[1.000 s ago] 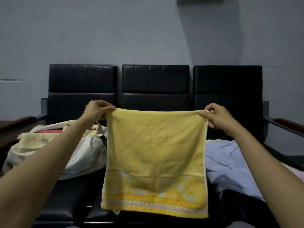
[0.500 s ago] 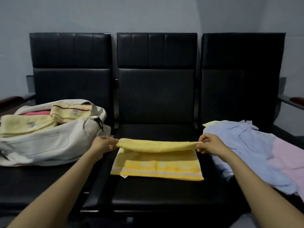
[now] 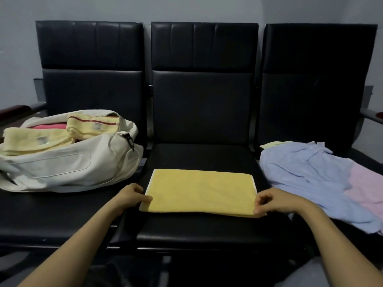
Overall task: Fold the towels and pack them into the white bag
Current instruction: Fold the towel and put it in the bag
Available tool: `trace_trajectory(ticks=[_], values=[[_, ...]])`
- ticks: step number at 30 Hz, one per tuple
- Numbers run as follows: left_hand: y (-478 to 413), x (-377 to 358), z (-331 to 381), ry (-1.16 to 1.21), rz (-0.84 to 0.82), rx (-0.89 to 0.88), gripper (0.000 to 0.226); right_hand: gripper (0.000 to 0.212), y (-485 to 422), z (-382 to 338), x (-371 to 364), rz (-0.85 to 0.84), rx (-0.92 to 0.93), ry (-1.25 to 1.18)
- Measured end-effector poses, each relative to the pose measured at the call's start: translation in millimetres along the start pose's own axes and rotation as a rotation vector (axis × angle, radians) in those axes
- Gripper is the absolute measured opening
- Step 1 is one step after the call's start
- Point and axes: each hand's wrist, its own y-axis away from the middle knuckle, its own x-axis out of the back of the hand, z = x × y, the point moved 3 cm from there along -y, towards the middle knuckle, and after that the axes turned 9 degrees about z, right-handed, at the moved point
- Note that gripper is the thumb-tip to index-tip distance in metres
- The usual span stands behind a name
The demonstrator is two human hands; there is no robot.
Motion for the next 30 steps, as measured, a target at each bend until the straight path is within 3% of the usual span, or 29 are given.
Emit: trace_trajectory(ticks=[2,4,6,8,10,14,17,20,23,26,28,30], values=[[0.4,-3.4,3.3,-0.051,0.053,-0.007,0.062,0.019,-4.0,-5.1,2.2,0.153,0.008,-0.001],[0.1,-8.6,9.8,-0.071,0.072,-0.017,0.060,0.013,-9.3,-15.0,2.0,0.343,0.041,0.022],[-2.3,-13.6,15.3,-0.076,0.080,-0.009,0.053,0.010,-16.6,-30.2,-7.3,0.409,0.098,0.097],[-6.7,-18.8,20.3,-0.078,0.071,0.013,0.043,0.013,-26.6,-43.2,-22.0,0.353,0.149,0.187],[-8.9,-22.5,26.9,-0.082,0.060,0.026,0.024,0.035,-35.0,-54.4,-35.4,0.257,0.177,0.254],[-13.1,-22.1,39.2,-0.018,0.035,0.035,0.021,0.058,-48.9,-74.3,-57.3,0.113,0.220,0.347],[-13.6,-13.8,47.0,0.193,-0.033,0.041,0.034,0.059,-61.8,-79.1,-75.8,0.015,0.226,0.512],[-4.4,-4.7,61.5,0.571,-0.113,0.019,0.033,0.056,-70.4,-82.7,-94.0,-0.029,0.229,0.582],[10.2,-6.2,80.8,0.775,-0.268,-0.048,0.035,0.054,-71.3,-89.7,-106.9,-0.021,0.249,0.560],[22.8,-23.5,99.3,0.816,-0.404,-0.123,0.054,0.051,-68.3,-101.0,-106.3,0.032,0.309,0.493],[28.7,-42.3,109.8,0.812,-0.467,-0.151,0.059,0.039,-68.0,-106.1,-94.5,0.117,0.306,0.302],[33.0,-62.6,117.4,0.802,-0.507,-0.141,0.063,0.029,-69.7,-102.6,-75.5,0.248,0.194,0.056]])
